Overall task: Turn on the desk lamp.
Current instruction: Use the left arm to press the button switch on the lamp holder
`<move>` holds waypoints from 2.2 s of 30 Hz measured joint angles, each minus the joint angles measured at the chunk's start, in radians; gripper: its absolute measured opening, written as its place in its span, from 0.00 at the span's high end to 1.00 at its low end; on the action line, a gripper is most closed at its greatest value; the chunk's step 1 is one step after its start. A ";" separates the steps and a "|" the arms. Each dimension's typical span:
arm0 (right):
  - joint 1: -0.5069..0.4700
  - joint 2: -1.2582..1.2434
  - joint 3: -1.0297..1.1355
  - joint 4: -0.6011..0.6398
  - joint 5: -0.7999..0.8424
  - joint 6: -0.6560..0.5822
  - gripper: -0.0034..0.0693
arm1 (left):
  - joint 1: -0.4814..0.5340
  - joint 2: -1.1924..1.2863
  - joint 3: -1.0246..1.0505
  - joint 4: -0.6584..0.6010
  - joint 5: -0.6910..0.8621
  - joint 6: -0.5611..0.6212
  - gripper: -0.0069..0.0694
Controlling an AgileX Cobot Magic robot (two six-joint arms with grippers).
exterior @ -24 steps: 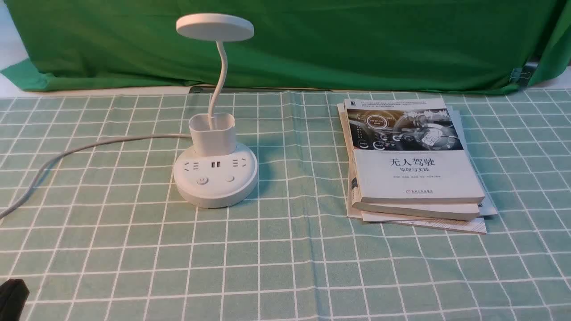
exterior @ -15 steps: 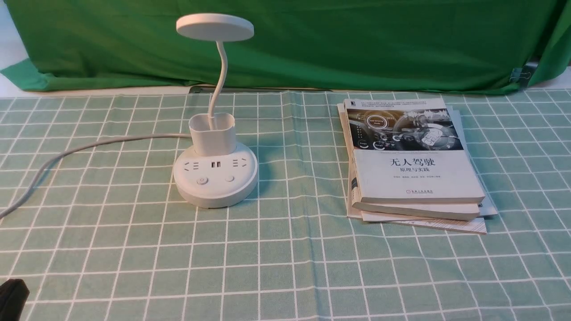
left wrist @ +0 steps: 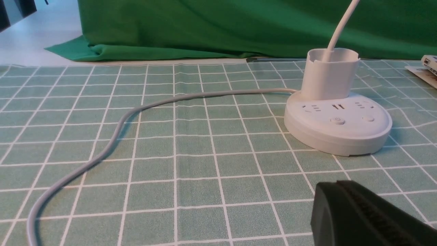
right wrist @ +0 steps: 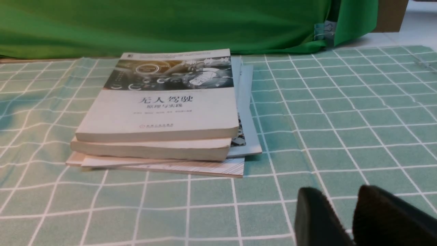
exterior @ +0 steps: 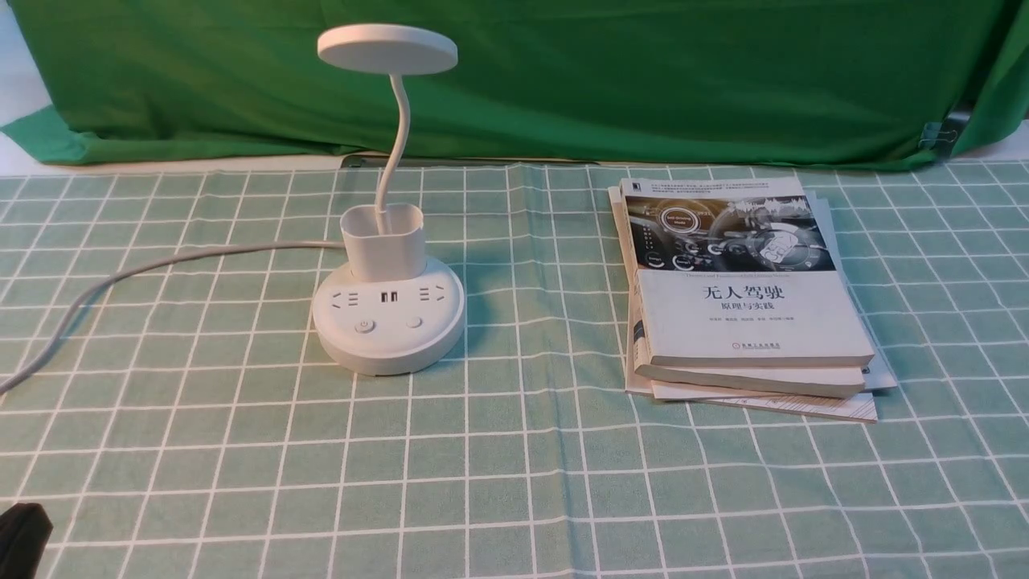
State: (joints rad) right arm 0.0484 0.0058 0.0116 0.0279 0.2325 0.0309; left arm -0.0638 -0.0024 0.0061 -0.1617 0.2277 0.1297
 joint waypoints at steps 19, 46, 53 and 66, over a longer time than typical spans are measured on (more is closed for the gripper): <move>0.000 0.000 0.000 0.000 0.000 0.000 0.63 | 0.000 0.000 0.000 0.014 -0.391 0.003 0.90; 0.000 0.000 0.000 0.001 0.001 0.000 0.63 | 0.000 0.200 -0.675 0.155 -0.129 -0.247 0.90; 0.000 0.000 0.000 0.001 0.001 0.000 0.63 | 0.000 0.549 -0.639 0.025 0.088 -0.347 0.90; 0.000 0.000 0.000 0.001 0.001 0.000 0.63 | -0.034 1.272 -0.772 -0.858 0.336 0.377 0.90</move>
State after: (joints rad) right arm 0.0484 0.0058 0.0116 0.0287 0.2335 0.0309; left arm -0.0979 1.2694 -0.7662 -1.0199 0.5632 0.5069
